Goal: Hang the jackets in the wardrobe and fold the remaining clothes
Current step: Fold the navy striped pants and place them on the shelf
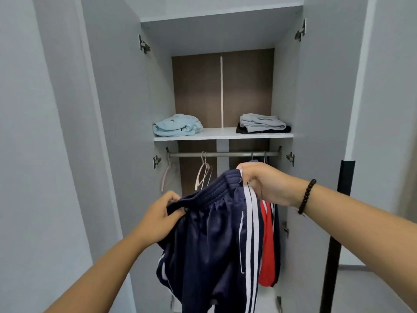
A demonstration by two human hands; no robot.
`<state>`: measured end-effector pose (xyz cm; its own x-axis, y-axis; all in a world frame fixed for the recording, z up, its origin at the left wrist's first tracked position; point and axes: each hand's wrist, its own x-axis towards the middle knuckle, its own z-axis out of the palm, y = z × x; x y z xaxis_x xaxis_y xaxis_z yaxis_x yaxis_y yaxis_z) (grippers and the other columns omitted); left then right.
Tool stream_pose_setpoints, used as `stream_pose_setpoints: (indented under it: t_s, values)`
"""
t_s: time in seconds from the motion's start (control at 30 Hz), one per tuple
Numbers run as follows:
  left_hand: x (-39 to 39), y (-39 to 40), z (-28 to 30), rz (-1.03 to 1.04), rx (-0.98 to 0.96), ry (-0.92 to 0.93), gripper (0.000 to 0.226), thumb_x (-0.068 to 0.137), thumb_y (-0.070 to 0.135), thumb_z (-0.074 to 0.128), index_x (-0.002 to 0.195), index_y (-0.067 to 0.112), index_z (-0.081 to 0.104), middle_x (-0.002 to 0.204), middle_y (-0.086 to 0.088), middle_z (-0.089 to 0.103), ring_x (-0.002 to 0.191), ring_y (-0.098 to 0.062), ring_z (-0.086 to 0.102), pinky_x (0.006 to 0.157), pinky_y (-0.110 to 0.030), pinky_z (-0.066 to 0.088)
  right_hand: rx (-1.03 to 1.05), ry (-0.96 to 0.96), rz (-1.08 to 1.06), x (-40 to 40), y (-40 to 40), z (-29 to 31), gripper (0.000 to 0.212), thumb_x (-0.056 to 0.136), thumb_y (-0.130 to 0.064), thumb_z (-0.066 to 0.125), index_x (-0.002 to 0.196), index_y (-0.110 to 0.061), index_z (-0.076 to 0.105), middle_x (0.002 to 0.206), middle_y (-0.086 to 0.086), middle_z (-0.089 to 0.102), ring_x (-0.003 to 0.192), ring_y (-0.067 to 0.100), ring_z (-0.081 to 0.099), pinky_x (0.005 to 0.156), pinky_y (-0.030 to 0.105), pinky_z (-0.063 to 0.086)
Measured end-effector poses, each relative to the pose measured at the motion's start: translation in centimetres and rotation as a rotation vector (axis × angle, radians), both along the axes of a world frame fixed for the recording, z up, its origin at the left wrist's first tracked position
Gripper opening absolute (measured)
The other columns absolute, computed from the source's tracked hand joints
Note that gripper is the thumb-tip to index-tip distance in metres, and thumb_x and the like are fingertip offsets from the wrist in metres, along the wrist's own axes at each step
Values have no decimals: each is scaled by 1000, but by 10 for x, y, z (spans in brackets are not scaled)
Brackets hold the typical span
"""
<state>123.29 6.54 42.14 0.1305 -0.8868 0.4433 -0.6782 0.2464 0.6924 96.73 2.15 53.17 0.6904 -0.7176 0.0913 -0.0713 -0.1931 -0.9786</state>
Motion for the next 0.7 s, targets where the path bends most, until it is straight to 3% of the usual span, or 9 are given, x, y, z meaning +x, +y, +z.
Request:
stream_pose_setpoints:
  t_s: [0.1,0.17,0.27,0.33,0.4,0.5,0.53,0.6,0.7]
  values:
    - [-6,-13,27,16,-78,-3,17,90,24,66,81,31,54,83,13,66,76,-3,61,64,-17,44,-252,194,-68,-9,5,2,44,85,-23,67,51,-18,39,58,5,35,47,11,32,47,17,33]
    - [-11,-20,46,28,-110,-31,20,86,27,69,78,35,53,75,10,66,71,-3,60,60,-19,41,-591,485,-124,-11,8,5,56,71,-50,77,51,-15,38,63,11,38,52,14,35,54,20,38]
    - [-24,-28,70,58,-131,-78,20,80,31,71,78,34,51,71,10,65,67,-7,60,58,-26,41,-883,746,-201,-15,5,-2,40,74,-46,76,63,-10,61,68,6,60,62,14,53,56,22,47]
    - [-36,-33,81,69,-156,-77,25,78,32,70,81,35,45,75,6,64,68,-13,60,57,-30,42,-834,716,-167,-17,2,-15,18,83,-27,69,85,-9,69,87,4,66,83,19,61,70,27,53]
    - [-49,-37,89,95,-192,-82,32,78,33,68,84,38,37,78,3,61,69,-16,57,57,-33,43,-708,586,-114,-12,-1,-33,14,85,-17,66,89,-4,67,99,9,62,96,23,57,73,25,48]
    - [-61,-39,97,164,-247,-164,36,77,30,66,81,37,30,67,1,56,60,-19,50,55,-36,42,-590,417,-153,2,-6,-60,26,84,-32,71,88,-7,65,115,7,42,108,15,43,85,17,36]
    - [-60,-37,100,175,-264,-235,38,77,29,66,79,34,29,63,1,54,57,-19,48,51,-35,39,-603,372,-217,4,-10,-68,29,84,-35,71,83,-6,64,115,6,39,108,15,41,89,21,38]
    - [-51,-32,106,123,-398,-591,48,77,24,72,75,31,25,54,6,45,47,-17,38,44,-32,32,-682,380,-305,-1,-21,-76,34,85,-36,69,70,-8,59,106,8,39,99,18,42,88,27,42]
    - [-33,-20,106,-94,-593,-1191,56,70,27,84,77,25,28,49,6,45,38,-20,29,39,-25,24,-877,848,-218,-22,-37,-69,32,91,-43,60,73,-15,59,81,-2,44,72,12,46,64,24,44]
